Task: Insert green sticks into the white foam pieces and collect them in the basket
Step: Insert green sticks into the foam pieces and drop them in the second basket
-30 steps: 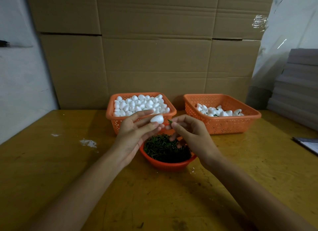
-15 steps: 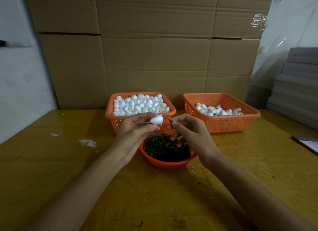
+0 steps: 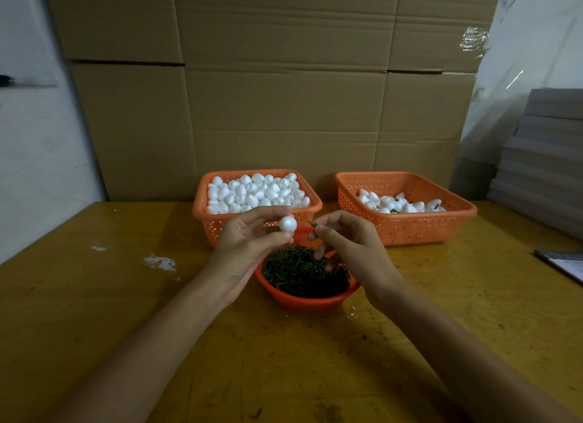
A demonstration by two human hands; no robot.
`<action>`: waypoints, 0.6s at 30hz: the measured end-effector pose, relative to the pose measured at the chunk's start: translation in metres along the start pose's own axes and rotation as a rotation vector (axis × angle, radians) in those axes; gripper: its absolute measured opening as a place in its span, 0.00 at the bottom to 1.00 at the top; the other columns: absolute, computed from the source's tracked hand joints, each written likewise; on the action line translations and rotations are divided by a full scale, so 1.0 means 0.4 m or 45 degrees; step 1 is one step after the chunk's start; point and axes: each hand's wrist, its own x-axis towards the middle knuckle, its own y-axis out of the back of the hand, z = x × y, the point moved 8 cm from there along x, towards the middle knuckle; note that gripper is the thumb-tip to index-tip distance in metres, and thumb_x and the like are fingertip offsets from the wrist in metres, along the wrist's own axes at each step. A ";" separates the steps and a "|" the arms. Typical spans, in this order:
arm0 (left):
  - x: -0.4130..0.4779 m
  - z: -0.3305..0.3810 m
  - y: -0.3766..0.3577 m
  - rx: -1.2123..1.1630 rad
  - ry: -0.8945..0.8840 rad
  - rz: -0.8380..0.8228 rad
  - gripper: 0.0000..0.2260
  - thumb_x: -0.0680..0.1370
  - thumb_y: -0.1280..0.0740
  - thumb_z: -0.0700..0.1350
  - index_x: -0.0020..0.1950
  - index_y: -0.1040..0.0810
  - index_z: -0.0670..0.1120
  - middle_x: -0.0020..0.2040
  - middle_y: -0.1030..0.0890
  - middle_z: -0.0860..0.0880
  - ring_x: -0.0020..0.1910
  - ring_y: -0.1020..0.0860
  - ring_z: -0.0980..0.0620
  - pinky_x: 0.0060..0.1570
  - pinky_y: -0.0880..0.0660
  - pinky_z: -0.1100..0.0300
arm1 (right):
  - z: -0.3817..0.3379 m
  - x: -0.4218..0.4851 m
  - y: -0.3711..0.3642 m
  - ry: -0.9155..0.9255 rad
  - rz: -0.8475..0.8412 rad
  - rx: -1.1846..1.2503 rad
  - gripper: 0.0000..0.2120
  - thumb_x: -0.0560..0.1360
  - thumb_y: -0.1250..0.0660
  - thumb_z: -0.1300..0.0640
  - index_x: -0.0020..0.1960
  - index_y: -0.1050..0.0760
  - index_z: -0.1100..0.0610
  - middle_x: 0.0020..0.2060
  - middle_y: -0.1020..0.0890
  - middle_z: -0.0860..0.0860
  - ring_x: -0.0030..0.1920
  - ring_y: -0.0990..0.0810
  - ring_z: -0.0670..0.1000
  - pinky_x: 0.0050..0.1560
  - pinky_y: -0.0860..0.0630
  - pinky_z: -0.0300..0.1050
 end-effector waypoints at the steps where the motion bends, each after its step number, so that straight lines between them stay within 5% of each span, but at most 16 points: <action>1: 0.001 0.000 0.001 0.000 0.005 0.004 0.16 0.69 0.21 0.37 0.56 0.13 0.47 0.62 0.15 0.47 0.54 0.14 0.50 0.52 0.19 0.60 | 0.000 0.000 0.000 -0.001 0.000 -0.003 0.05 0.84 0.34 0.61 0.57 0.22 0.62 0.46 0.14 0.54 0.39 0.17 0.52 0.34 0.21 0.42; 14: 0.002 -0.008 0.003 0.046 0.023 0.010 0.18 0.65 0.19 0.42 0.54 0.11 0.49 0.61 0.14 0.50 0.61 0.16 0.50 0.53 0.19 0.62 | 0.000 0.001 -0.002 -0.009 -0.004 -0.028 0.05 0.83 0.33 0.61 0.57 0.21 0.61 0.46 0.13 0.54 0.39 0.17 0.52 0.34 0.21 0.41; 18: 0.005 -0.011 0.011 0.055 0.033 0.054 0.16 0.66 0.18 0.42 0.54 0.12 0.48 0.58 0.13 0.49 0.50 0.14 0.51 0.49 0.19 0.62 | 0.001 0.000 -0.003 -0.004 -0.011 -0.028 0.05 0.83 0.33 0.61 0.57 0.21 0.61 0.46 0.13 0.54 0.39 0.17 0.52 0.34 0.21 0.41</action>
